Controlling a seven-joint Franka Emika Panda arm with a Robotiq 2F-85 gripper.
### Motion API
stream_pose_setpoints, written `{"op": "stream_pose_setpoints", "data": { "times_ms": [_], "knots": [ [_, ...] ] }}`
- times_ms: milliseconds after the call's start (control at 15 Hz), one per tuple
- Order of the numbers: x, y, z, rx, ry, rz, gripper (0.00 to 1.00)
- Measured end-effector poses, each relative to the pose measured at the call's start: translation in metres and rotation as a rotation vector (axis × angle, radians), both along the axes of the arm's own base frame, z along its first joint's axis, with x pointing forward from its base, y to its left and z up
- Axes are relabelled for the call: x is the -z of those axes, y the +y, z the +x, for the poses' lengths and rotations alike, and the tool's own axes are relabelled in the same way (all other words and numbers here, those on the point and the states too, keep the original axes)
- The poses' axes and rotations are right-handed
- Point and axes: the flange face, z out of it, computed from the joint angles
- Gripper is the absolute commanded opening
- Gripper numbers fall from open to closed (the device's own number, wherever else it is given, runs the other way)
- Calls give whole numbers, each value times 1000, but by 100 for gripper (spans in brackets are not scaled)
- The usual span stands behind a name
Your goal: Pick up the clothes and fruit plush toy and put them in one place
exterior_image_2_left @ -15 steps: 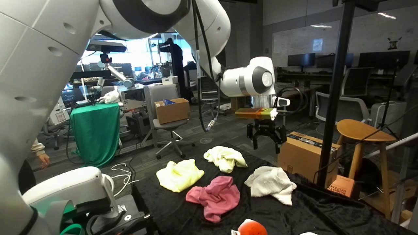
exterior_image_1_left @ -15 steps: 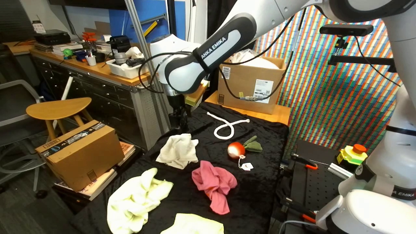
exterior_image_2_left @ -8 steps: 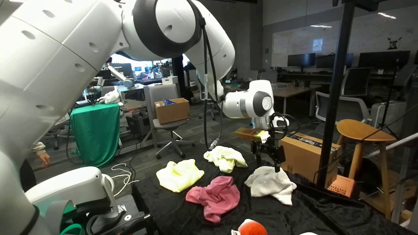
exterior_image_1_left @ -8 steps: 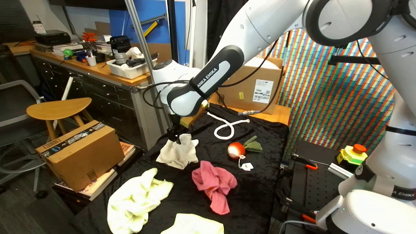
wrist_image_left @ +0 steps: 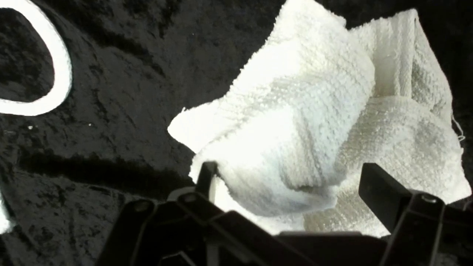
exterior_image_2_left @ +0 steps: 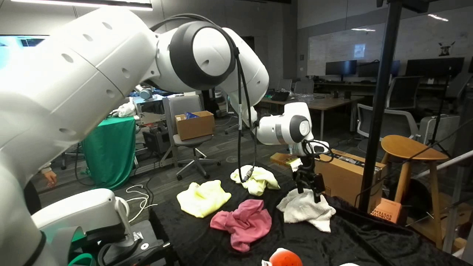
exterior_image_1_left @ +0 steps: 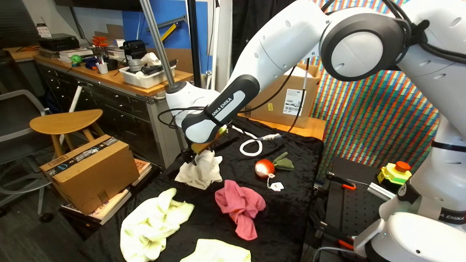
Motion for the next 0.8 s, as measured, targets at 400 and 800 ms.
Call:
{"op": "stream_pose_setpoints", "data": {
  "times_ms": [400,800],
  "knots": [
    [14,-14,8,41,-10,-16,100],
    [26,-11,5,31,15,-23,49]
  ]
}}
